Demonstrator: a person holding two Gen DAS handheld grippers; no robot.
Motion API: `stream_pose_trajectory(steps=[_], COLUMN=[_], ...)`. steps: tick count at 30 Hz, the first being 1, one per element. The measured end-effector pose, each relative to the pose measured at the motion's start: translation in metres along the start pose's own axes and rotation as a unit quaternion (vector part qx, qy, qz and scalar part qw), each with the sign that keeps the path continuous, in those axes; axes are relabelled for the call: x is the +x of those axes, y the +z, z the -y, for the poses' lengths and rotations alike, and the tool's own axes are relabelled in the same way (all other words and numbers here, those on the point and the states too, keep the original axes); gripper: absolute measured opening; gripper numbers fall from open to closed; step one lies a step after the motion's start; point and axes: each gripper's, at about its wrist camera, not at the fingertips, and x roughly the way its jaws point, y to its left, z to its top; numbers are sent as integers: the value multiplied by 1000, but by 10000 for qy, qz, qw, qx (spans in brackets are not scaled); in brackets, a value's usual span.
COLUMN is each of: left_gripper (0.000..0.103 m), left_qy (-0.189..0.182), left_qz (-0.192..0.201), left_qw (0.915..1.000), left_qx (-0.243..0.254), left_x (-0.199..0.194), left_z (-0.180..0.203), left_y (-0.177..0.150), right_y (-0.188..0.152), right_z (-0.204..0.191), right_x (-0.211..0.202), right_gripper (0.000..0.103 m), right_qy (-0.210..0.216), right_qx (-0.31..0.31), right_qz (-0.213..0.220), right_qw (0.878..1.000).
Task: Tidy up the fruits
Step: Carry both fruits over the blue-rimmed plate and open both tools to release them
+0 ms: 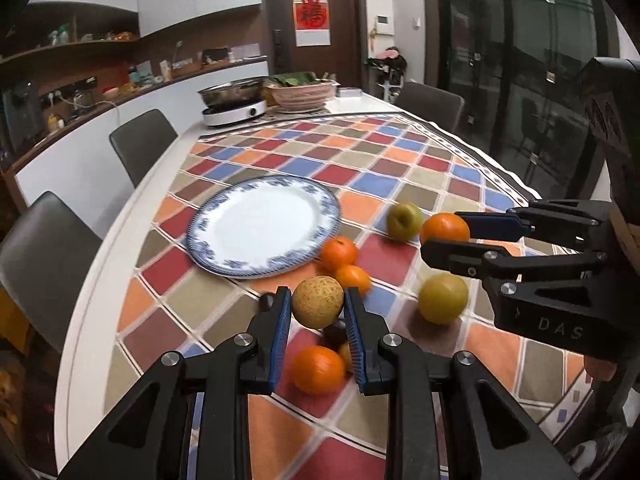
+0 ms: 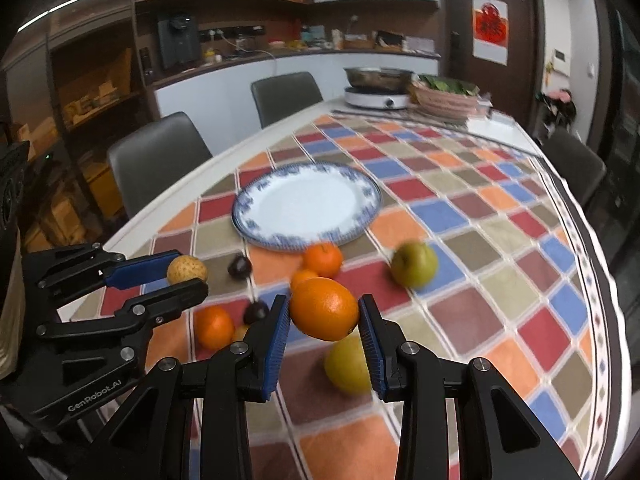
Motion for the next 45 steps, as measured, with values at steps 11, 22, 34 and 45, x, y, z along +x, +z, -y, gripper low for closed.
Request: stream_pose_trajectory(steps=[11,22,34,45], left_gripper=[27,27,27,42], left_qy=[93,-56,-168,-213], left_qz=[-150,-725,-1477,-1511], left_qw=[9998,9966,9869,9854], left_qx=[-126,-392,-631,-758], left_x=[34,100,162,162], left_z=[-44,-81,-93,-95], left_y=[35,62,58,60], right_y=[63,99,102,101], right_z=[-14,-5,11,10], right_x=[46,123,187,188], right_gripper=[36,36,36,37], right_qy=[253,333,218,239], right_qx=[-417,-283,-98,-151], right_qz=[-182,-965,-1757,-1739], right_qw=[9986,9944,9842,9844])
